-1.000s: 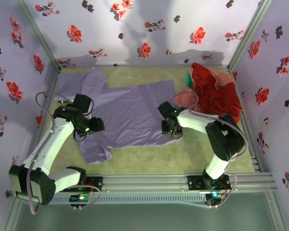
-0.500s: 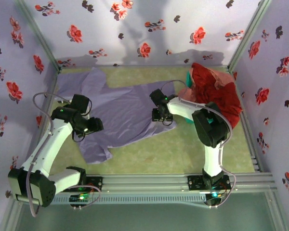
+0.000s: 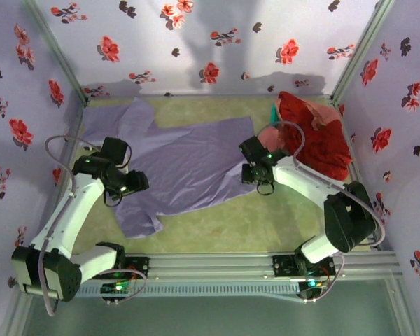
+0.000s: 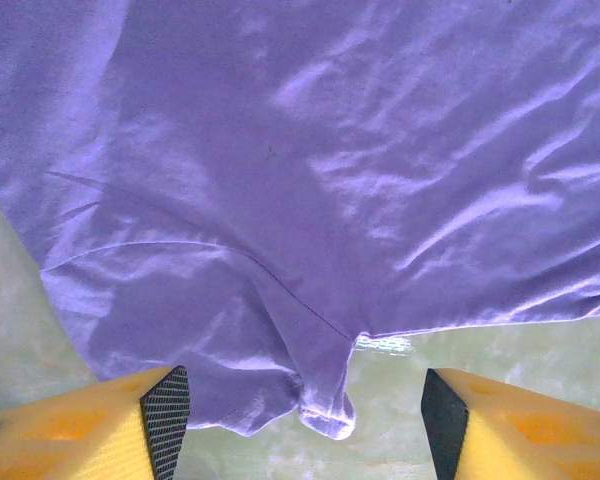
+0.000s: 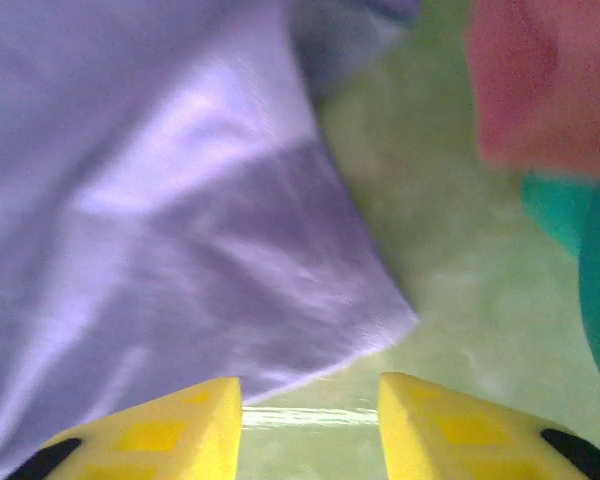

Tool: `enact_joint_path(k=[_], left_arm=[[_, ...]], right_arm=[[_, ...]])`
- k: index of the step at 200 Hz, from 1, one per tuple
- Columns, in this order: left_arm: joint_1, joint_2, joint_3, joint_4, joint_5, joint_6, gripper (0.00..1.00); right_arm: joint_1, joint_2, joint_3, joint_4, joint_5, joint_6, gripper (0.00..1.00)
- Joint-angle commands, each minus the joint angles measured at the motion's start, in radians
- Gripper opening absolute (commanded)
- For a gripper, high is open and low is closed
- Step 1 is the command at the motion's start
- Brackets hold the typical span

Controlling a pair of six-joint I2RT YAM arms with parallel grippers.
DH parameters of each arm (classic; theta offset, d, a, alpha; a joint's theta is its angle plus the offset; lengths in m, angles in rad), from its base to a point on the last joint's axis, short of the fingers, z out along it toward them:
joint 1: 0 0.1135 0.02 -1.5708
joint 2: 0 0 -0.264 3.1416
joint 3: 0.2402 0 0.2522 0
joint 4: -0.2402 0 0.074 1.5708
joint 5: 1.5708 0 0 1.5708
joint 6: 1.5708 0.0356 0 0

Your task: Fold and stack the t-shirts

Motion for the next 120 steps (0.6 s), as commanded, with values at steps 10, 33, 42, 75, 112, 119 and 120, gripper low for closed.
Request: enact_joint_path(k=[10, 33, 42, 75, 112, 119, 120], left_arm=[[0.009, -0.004, 0.004, -0.027, 0.011, 0.024, 0.66], [0.009, -0.002, 0.007, -0.029, 0.013, 0.026, 0.66], [0.010, -0.005, 0.007, -0.030, 0.013, 0.026, 0.66], [0.011, -0.011, -0.002, -0.031, 0.013, 0.023, 0.66], [0.014, -0.010, -0.007, -0.033, 0.012, 0.020, 0.66], [0.015, -0.009, -0.004, -0.035, 0.012, 0.021, 0.66], [0.016, -0.009, -0.004, -0.035, 0.012, 0.021, 0.66]], right_arm=[[-0.021, 0.009, -0.081, 0.080, 0.038, 0.009, 0.34], [-0.022, 0.042, -0.077, 0.097, 0.059, -0.031, 0.33], [-0.024, 0.051, -0.081, 0.113, 0.057, -0.046, 0.32], [-0.030, 0.068, -0.098, 0.181, 0.038, -0.082, 0.33], [-0.063, 0.128, -0.081, 0.193, 0.010, -0.097, 0.31], [-0.064, 0.138, -0.075, 0.187, 0.007, -0.095, 0.31], [-0.064, 0.139, -0.075, 0.186, 0.005, -0.095, 0.31]])
